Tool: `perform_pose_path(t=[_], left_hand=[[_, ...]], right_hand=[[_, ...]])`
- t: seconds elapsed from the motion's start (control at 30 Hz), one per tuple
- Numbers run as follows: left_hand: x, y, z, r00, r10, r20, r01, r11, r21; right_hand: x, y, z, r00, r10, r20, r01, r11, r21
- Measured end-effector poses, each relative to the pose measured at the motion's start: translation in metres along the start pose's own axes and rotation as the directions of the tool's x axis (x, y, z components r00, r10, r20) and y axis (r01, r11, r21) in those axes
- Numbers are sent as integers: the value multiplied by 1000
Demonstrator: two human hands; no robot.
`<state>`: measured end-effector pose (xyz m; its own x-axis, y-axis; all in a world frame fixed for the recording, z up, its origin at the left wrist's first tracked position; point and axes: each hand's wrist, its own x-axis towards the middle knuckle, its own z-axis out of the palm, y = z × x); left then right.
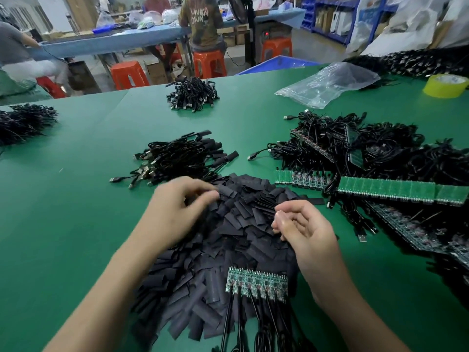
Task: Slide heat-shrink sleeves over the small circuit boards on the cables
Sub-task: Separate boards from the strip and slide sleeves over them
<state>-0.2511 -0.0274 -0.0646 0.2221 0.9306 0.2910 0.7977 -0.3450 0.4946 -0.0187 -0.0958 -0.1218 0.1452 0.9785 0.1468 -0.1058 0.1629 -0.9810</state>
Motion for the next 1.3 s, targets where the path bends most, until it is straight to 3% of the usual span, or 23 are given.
perform_pose_path(t=[0.07, 0.17, 0.27, 0.47, 0.53, 0.63, 0.73, 0.8, 0.9, 1.07, 1.3], left_hand=[[-32, 16, 7, 972, 35, 234, -26, 999, -44], [-63, 25, 14, 916, 27, 400, -55, 997, 59], [-77, 27, 16, 910, 24, 415, -111, 976, 187], [-86, 34, 15, 919, 9, 395, -93, 976, 195], [-88, 35, 15, 919, -8, 395, -44, 992, 122], [-90, 32, 16, 941, -26, 338, 81, 985, -150], [-90, 28, 14, 925, -81, 371, 271, 825, -496], [-89, 24, 14, 901, -79, 426, 360, 684, -634], [-89, 20, 16, 878, -93, 469, 434, 567, -700], [-90, 17, 20, 876, -142, 461, 445, 606, -659], [-90, 20, 18, 861, -95, 500, 485, 451, -749]], right_hand=[[0, 1, 0, 1000, -25, 16, 26, 998, -54], [-2, -1, 1, 995, -52, 85, 63, 989, -136], [-5, -2, 2, 986, -58, 157, 93, 970, -227], [-10, -9, 4, 969, -82, 233, 173, 899, -403], [-10, -10, 4, 962, -75, 262, 189, 876, -443], [-10, -12, 5, 952, -58, 300, 206, 847, -490], [-13, -17, 6, 921, -24, 389, 231, 838, -495], [-15, -20, 7, 892, 21, 451, 233, 834, -501], [-15, -21, 7, 851, 99, 516, 171, 876, -451], [-14, -21, 6, 829, 127, 544, 145, 892, -429], [-14, -14, 6, 799, 115, 590, 122, 930, -347]])
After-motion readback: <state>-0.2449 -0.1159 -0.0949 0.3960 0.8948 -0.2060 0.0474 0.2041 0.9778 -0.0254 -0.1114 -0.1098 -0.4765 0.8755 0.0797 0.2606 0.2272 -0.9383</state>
